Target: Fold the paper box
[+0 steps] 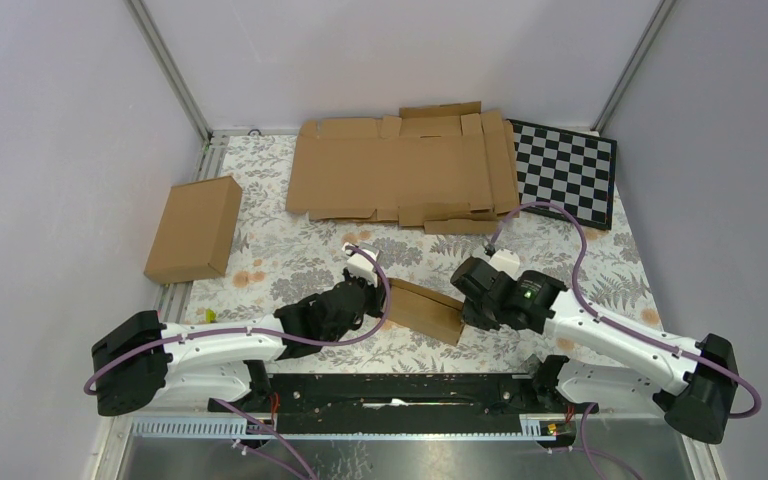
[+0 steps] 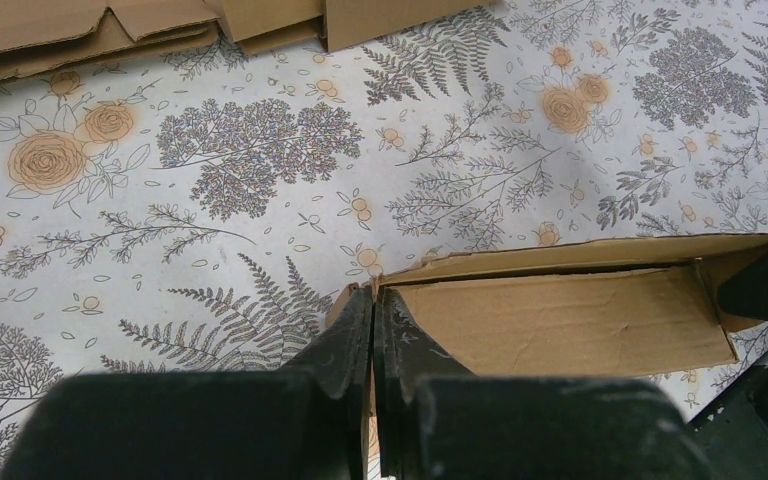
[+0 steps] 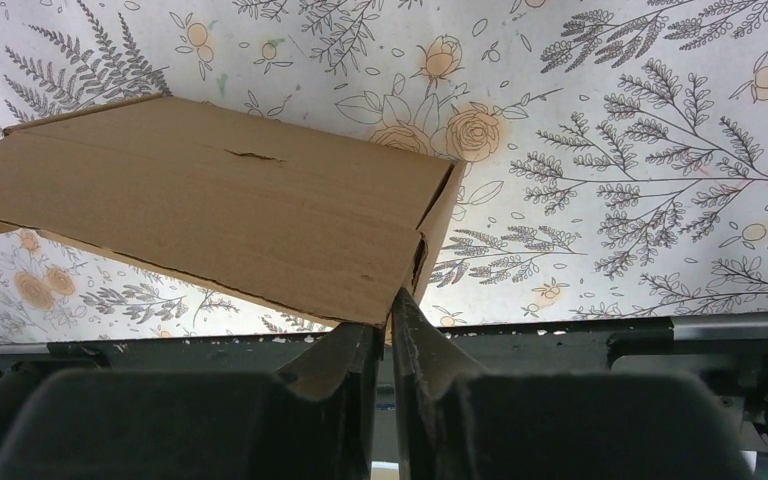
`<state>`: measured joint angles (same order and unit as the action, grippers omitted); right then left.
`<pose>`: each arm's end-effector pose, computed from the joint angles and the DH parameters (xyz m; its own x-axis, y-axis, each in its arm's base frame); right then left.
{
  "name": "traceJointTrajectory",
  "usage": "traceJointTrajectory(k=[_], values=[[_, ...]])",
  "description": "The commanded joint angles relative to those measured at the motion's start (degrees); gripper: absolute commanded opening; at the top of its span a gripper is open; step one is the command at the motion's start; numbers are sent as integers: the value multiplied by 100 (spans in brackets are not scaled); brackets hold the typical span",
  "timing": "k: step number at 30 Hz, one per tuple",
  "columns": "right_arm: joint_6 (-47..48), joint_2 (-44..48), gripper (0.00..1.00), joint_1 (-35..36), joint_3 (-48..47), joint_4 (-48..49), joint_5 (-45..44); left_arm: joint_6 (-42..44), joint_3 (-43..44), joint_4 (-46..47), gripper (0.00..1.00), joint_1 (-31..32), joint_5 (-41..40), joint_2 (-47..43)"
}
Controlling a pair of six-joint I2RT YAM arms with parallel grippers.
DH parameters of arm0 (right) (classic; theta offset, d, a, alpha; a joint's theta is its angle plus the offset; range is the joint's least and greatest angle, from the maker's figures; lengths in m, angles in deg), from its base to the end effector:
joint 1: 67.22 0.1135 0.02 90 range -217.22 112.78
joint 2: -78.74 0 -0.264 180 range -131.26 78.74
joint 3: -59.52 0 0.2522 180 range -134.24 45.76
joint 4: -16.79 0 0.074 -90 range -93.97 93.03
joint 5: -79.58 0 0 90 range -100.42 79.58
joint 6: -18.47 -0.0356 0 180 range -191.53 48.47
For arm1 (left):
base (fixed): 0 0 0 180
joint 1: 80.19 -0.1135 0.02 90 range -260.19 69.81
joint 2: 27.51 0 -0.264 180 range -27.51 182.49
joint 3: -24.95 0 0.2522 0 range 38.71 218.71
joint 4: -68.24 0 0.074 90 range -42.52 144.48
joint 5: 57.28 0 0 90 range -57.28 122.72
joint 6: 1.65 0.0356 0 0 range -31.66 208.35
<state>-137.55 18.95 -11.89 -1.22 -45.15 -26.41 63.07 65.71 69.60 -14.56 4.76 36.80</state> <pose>0.1172 0.1522 0.2512 -0.8551 0.3077 -0.4172 0.1641 0.9241 0.3452 0.1119 -0.2066 0.2108 -0.4080 -0.0134 -0.9129 0.4990 0.8341 -0.2353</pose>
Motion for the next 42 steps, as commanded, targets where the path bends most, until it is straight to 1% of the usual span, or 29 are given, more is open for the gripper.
traceJointTrajectory(k=[1,6,11,17,28,42], values=[[-306,-97,14,-14,-168,302,5,14,68,8,0,82,61,87],[-357,-9,11,-14,-137,304,-13,15,35,10,0,86,59,58],[-332,158,14,-14,46,108,77,30,34,-8,0,91,62,47],[-244,333,11,-18,336,-142,160,97,-10,-32,0,91,59,-40],[221,253,6,-14,-9,-694,-178,129,-116,-121,0,91,73,-188],[745,152,6,-14,-94,-837,-285,65,-187,-97,0,91,146,-178]])
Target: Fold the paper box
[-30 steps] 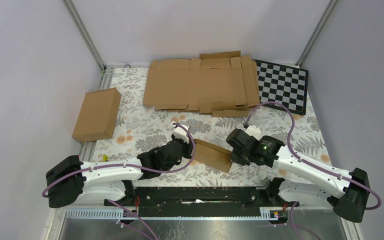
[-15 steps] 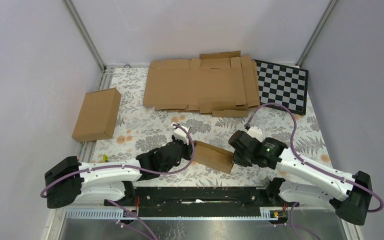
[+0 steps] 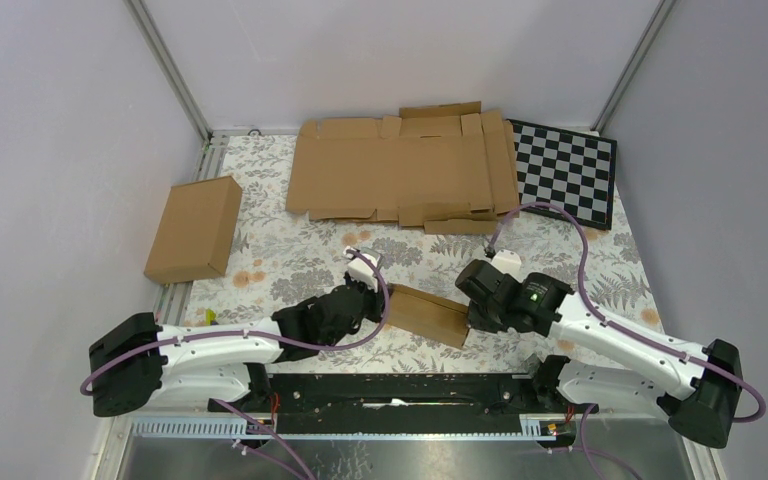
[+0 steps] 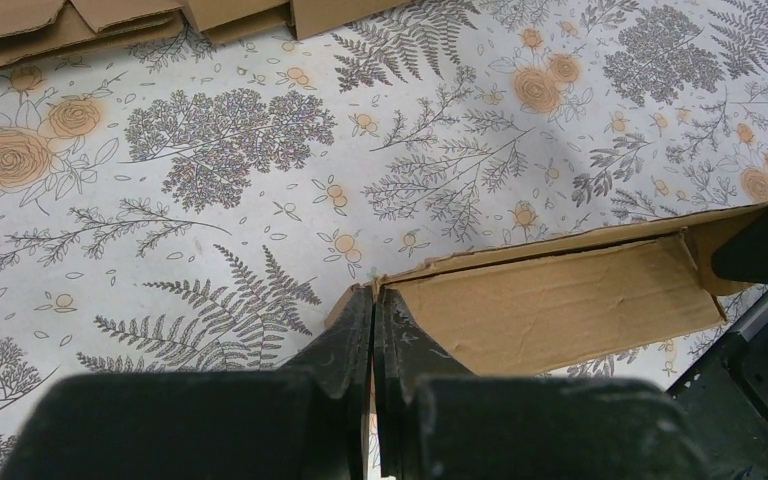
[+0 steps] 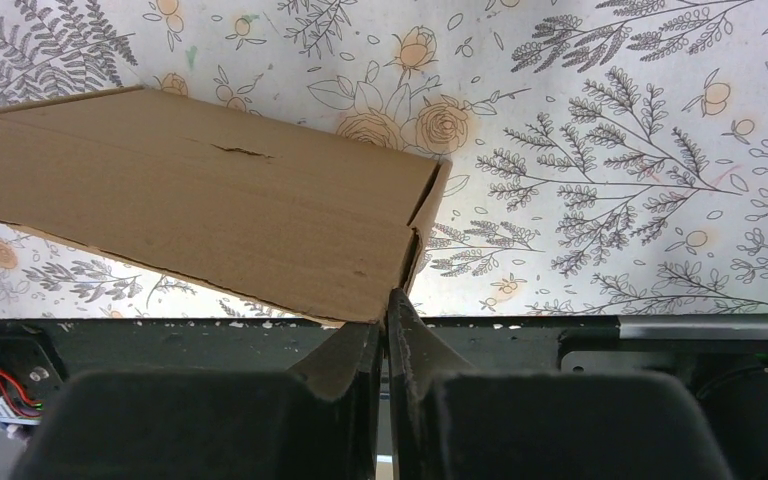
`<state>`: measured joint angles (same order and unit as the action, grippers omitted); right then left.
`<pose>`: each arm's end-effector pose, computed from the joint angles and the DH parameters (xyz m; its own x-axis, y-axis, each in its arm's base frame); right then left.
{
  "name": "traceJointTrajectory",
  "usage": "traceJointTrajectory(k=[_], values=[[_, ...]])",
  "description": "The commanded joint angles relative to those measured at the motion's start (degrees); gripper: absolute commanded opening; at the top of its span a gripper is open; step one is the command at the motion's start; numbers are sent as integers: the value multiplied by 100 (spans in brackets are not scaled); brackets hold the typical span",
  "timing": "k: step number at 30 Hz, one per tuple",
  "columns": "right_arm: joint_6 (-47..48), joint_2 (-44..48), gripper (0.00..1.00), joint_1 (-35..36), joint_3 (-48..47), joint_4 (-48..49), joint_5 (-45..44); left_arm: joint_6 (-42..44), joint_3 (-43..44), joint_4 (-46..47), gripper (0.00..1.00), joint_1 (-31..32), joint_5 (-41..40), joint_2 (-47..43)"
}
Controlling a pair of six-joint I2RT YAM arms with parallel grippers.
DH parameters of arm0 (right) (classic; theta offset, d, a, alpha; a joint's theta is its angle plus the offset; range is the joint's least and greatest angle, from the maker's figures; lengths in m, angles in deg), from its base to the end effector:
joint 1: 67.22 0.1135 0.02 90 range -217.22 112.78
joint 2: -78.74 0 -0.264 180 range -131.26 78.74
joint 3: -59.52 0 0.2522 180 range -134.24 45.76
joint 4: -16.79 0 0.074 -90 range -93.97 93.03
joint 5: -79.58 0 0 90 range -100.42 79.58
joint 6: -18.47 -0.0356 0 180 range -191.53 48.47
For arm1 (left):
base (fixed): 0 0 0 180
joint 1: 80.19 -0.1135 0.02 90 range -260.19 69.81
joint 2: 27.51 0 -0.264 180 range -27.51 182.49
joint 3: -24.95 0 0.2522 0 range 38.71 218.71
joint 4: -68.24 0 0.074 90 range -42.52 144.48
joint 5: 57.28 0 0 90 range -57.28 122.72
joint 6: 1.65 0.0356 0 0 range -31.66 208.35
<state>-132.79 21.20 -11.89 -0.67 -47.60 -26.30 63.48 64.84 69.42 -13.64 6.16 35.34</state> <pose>0.1113 0.1437 0.2526 -0.8699 0.2248 -0.4390 0.0944 0.9495 0.2993 0.1061 -0.2047 0.2108 -0.4096 -0.0011 -0.9123 0.5325 0.8117 -0.2400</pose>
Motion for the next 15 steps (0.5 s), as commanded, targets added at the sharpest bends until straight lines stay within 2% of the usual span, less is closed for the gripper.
traceJointTrajectory(k=[1,15], values=[[313,-83,6,-14,-168,-590,-303,5,-104,-72,0,-1,24,-21],[837,-199,6,-13,-336,-611,-352,-135,-219,-22,0,25,3,35]])
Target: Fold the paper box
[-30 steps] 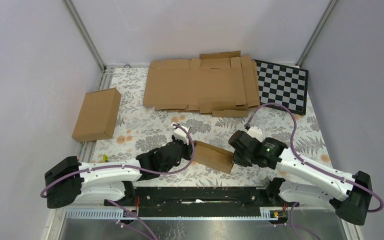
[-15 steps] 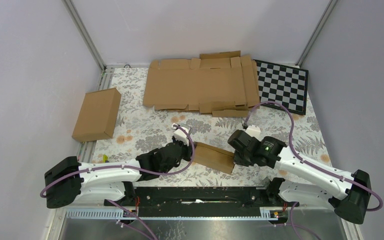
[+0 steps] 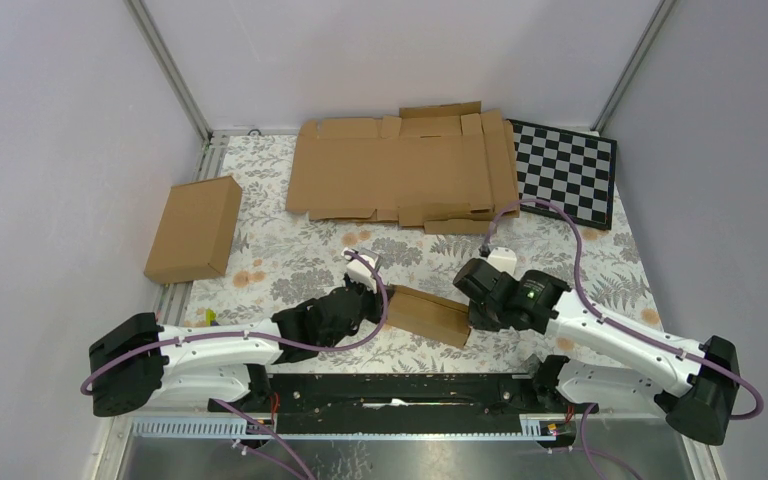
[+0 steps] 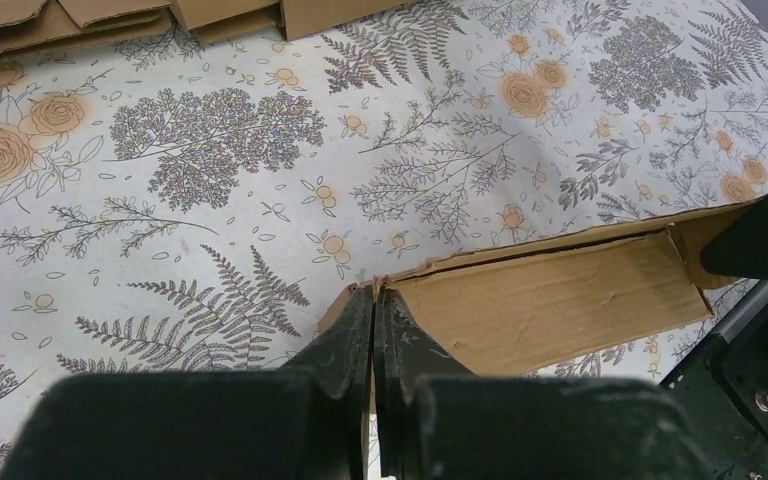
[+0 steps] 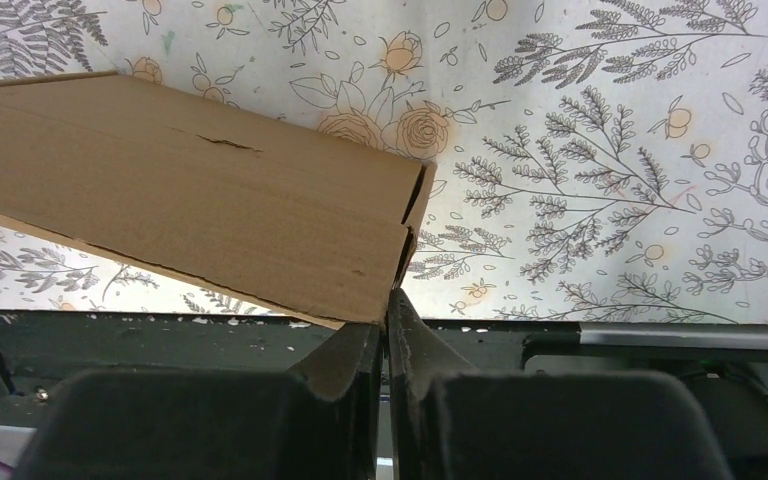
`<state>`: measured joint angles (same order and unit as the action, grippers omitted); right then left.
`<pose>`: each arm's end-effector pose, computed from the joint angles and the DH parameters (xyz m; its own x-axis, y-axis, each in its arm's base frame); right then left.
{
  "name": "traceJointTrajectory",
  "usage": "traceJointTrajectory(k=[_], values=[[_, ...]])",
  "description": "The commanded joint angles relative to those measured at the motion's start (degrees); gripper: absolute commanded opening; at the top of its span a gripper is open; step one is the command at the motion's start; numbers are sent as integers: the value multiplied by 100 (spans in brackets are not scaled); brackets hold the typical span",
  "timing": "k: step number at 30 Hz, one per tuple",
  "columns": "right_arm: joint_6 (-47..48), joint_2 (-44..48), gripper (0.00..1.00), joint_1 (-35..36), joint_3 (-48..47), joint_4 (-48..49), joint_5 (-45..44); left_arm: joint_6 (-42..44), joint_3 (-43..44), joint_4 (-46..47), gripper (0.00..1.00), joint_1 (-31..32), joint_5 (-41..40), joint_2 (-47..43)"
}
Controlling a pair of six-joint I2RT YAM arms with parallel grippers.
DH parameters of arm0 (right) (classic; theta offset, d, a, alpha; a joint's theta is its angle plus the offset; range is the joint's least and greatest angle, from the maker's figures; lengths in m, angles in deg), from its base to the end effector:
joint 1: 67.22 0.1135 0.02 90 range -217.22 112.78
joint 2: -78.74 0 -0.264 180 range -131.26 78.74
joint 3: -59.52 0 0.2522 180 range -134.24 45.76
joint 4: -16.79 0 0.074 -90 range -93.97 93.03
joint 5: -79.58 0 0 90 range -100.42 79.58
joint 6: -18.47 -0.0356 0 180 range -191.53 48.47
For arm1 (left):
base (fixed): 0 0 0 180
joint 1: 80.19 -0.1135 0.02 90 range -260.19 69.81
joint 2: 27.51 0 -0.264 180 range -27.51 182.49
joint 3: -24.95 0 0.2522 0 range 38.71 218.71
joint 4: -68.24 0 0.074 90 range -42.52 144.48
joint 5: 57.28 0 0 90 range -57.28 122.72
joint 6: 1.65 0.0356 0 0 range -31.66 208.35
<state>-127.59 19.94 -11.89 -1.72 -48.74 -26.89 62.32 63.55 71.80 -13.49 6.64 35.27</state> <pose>0.1131 0.1457 0.2536 -0.8770 0.1306 -0.4624 0.0212 0.9719 0.2343 0.1048 -0.2037 0.2076 -0.4158 -0.0311 -0.9089 0.5339 0.8007 -0.2716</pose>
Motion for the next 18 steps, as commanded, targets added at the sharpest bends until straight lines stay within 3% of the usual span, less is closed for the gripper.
traceJointTrajectory(k=[1,18], values=[[333,-59,6,-13,-279,-541,-345,-6,-85,-276,0,14,-53,41],[1075,-227,10,-13,-276,-493,-283,1,-32,-282,0,20,-71,75]])
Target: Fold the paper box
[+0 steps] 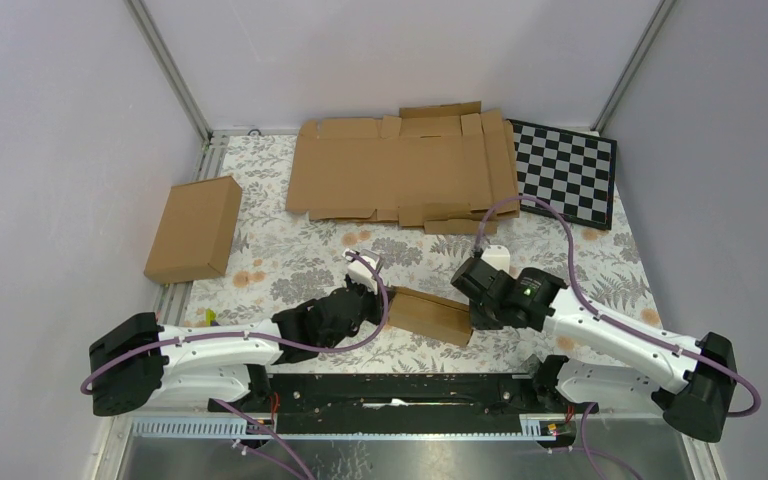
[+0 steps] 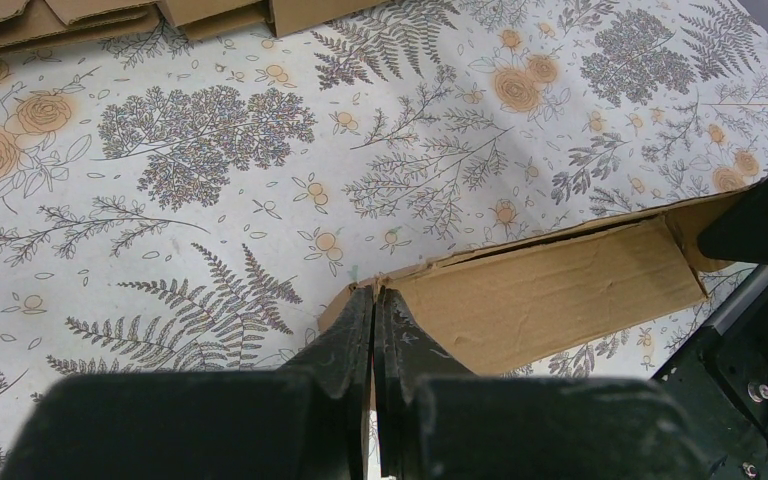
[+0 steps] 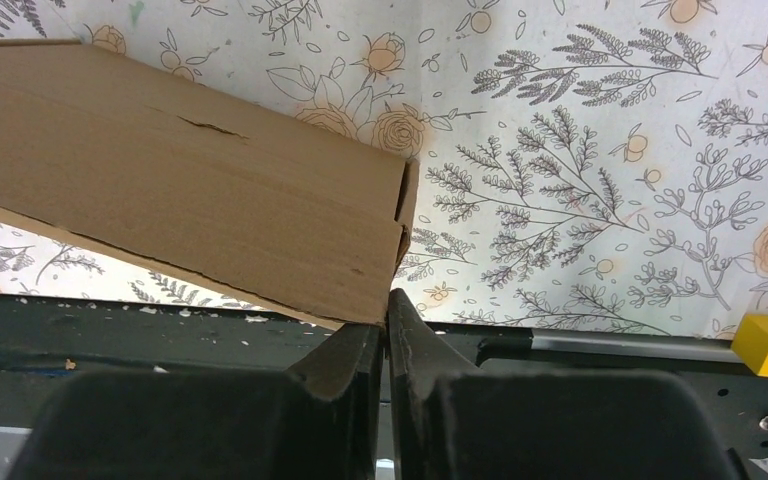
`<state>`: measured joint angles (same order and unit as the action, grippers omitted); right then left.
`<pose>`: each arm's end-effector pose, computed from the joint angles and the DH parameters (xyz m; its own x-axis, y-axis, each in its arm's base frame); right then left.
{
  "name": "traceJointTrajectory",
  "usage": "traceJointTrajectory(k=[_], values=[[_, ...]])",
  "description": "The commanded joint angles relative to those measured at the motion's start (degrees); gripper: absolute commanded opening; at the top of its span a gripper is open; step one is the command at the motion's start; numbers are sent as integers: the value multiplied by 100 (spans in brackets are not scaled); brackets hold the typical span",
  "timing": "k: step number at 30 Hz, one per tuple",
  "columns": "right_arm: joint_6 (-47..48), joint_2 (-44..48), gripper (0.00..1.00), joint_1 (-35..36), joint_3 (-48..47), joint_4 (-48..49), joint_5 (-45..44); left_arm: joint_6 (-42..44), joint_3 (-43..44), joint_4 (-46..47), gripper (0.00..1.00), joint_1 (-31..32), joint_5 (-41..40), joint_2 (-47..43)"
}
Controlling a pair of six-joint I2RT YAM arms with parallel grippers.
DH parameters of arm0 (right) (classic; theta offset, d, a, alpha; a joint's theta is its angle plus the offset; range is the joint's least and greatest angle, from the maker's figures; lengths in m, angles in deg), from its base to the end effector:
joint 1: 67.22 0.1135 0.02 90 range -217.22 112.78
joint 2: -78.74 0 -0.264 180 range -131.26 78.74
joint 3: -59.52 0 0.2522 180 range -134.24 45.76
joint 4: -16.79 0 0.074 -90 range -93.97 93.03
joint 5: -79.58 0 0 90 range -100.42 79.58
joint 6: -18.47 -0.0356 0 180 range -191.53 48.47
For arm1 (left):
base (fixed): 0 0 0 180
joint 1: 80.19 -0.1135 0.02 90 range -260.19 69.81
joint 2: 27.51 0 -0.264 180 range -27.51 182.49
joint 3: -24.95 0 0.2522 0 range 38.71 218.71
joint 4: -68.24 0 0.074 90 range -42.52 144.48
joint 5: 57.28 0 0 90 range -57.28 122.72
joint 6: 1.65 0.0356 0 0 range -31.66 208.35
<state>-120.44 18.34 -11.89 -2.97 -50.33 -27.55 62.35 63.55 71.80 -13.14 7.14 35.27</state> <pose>0.1151 0.1480 0.2543 -0.8780 -0.0032 -0.4787 -0.0814 0.9864 0.1427 0.1033 -0.2045 0.2076 -0.4185 -0.0258 -0.9079 0.5447 0.7927 -0.2736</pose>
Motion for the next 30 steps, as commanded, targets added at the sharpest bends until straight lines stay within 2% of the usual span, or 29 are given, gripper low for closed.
traceJointTrajectory(k=[1,6,13,17,19,23,26,28,30], values=[[348,-62,10,-14,-134,-339,-227,5,-24,-282,0,-16,-123,72],[-44,2,11,-13,-62,-265,-246,1,11,-282,0,-9,-127,103],[-805,126,11,-15,434,418,369,-49,12,-229,0,18,-100,178],[-787,52,8,-14,550,417,429,-84,-17,-197,0,56,-50,221],[-682,63,12,-14,559,417,474,-117,-59,-186,0,68,-50,235],[234,209,35,-14,286,355,682,-197,-144,-159,0,88,-49,201],[827,529,65,-13,5,29,715,-199,-170,-199,0,107,-73,149],[1083,706,81,-14,-170,-158,669,-202,-181,-226,0,123,-107,109],[1256,817,93,-14,-375,-275,571,-204,-196,-238,0,145,-137,92]])
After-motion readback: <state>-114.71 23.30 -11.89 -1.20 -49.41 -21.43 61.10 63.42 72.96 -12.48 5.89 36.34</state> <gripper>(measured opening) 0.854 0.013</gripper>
